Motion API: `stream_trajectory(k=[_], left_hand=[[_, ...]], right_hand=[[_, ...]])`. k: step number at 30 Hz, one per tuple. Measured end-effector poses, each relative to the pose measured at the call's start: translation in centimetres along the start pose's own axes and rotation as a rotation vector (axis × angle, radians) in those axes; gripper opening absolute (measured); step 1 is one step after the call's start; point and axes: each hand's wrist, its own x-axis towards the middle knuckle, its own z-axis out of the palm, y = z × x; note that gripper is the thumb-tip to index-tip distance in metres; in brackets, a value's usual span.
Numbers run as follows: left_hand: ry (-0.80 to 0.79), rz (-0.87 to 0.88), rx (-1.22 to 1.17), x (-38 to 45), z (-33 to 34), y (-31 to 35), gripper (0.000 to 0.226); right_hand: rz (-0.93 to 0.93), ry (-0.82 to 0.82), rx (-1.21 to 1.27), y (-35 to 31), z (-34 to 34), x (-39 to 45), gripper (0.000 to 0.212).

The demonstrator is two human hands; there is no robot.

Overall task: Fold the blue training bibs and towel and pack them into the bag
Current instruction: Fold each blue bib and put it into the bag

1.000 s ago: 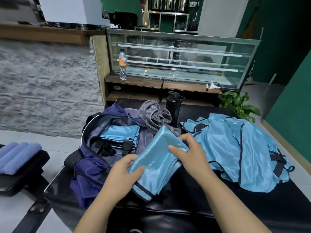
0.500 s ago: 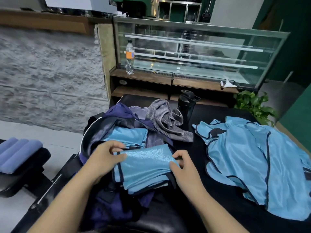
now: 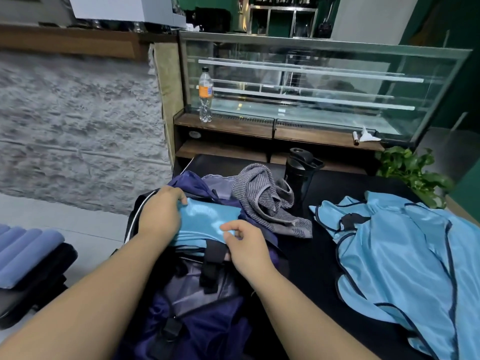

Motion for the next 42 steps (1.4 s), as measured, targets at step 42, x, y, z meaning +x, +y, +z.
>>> stream_trajectory(k=[42], left_hand=[[-0.110, 0.519, -0.411, -15.4, 10.8, 12.8, 0.040]], right_hand=[[-0.247, 0.478, -0.402, 10.8, -12.1, -9.4, 0.048]])
